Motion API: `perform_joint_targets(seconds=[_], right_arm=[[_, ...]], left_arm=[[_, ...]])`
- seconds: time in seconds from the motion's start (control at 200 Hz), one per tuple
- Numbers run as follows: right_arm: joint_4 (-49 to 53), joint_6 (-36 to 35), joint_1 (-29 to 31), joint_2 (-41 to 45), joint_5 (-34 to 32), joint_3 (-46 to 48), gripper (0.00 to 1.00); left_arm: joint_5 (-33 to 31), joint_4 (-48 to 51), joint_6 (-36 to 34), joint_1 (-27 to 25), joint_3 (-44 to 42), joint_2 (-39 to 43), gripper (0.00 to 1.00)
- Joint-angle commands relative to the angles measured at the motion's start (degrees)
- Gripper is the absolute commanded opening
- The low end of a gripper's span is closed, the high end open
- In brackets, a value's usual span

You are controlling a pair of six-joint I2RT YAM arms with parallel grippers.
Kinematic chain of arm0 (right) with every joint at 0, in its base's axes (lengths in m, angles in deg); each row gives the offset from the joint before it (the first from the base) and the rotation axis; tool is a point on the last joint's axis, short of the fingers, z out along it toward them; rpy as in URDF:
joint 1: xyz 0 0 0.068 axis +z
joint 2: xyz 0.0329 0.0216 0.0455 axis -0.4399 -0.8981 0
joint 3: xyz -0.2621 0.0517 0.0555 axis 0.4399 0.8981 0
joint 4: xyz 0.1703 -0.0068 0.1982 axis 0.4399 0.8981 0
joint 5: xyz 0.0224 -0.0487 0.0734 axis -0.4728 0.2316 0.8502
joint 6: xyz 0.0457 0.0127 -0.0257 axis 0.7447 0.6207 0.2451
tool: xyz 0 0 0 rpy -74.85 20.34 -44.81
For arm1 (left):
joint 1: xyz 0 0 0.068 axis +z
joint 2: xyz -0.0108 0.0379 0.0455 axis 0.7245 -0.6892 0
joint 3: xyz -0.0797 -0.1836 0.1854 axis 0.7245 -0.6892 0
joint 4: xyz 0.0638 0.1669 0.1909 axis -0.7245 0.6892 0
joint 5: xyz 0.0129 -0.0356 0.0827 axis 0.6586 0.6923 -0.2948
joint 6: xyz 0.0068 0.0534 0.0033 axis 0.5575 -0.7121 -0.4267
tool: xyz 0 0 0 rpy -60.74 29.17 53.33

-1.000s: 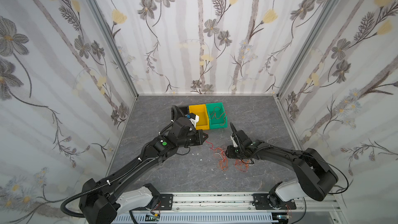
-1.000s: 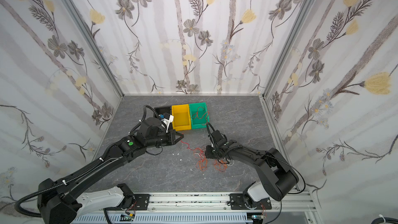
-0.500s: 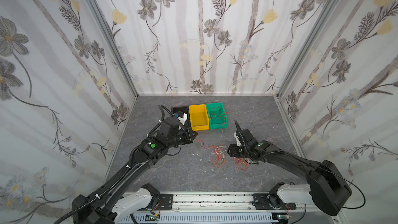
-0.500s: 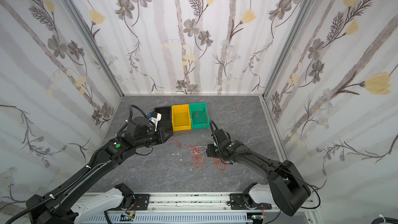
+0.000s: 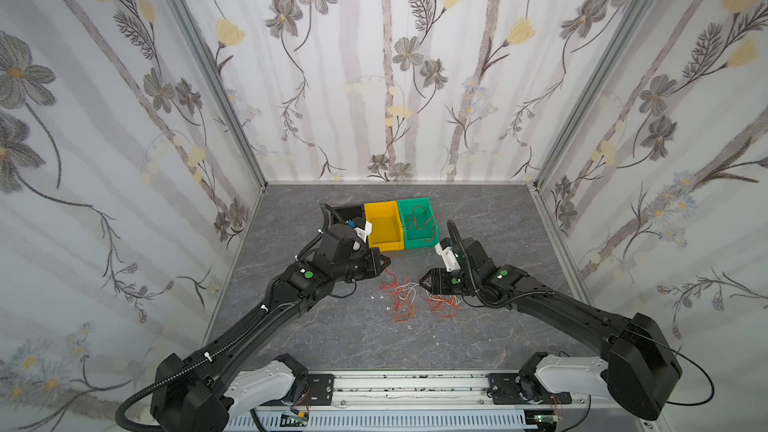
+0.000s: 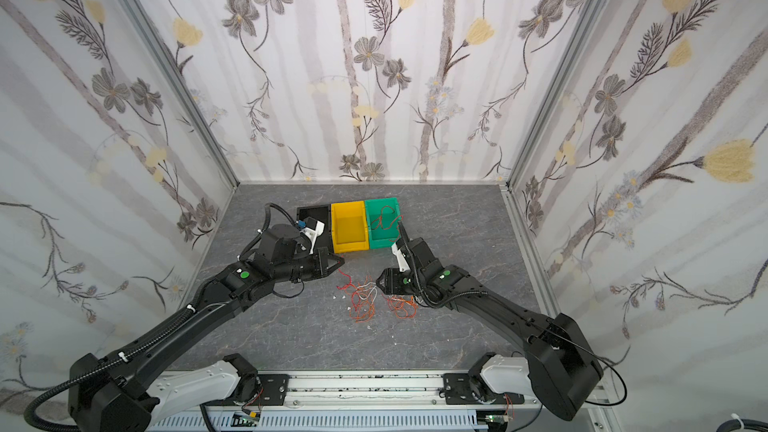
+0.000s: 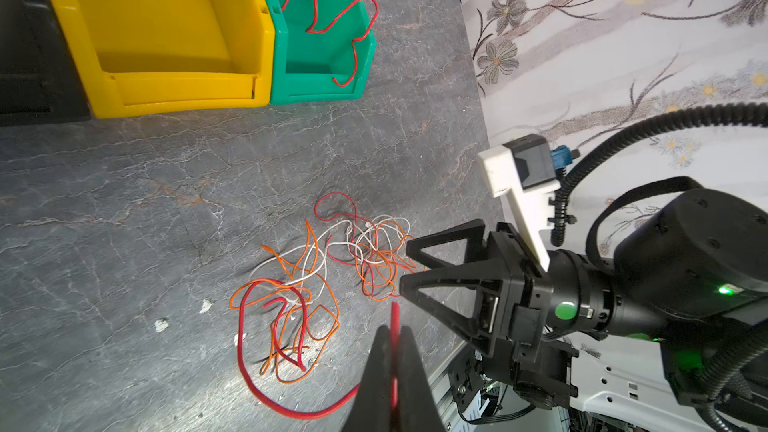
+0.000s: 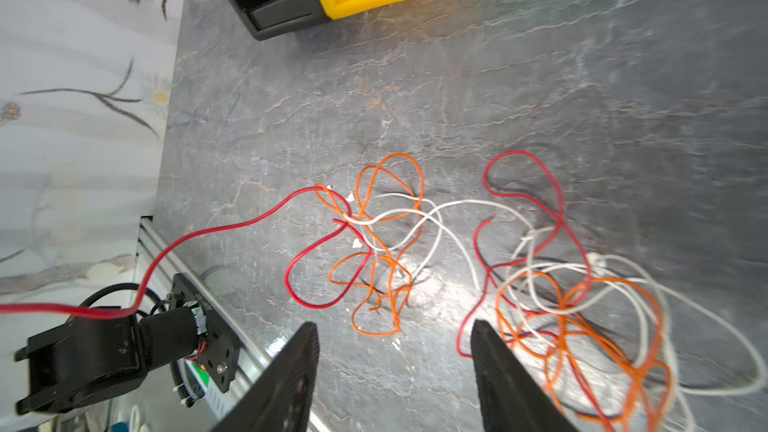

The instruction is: Untangle the cables

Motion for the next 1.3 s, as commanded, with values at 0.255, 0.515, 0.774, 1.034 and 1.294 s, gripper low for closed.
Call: perform_joint_targets(seconds=[0.255,0.515,0.774,1.034,1.294], right_arm=[[-17.83,9.02,3.29,-11.54,7.78,-0.68,0.59],[-18.1,13.63,3.0,-14.81,1.55,-2.23,0.63],[-15.2,15.05,3.04,-22.5,-1.19,-7.35,0.42],[-9.45,11.78,2.13,-18.95,-5.45,-6.3,0.04],[0.49,4.66,-0.7,-10.32,-11.51,-3.04,0.0]], left_arm=[[-0.63,-2.23,0.94,0.04,-0.14,1.85,0.0],[0.34,-2.83,0.66,0.09,-1.47,3.78,0.0],[0.35,-3.88,0.94,0.15,-2.6,5.49,0.0],[-5.71,0.29,-0.06,1.43,-2.65,8.78,0.0],[-10.56,5.93,-1.17,6.87,-2.38,12.86,0.0]])
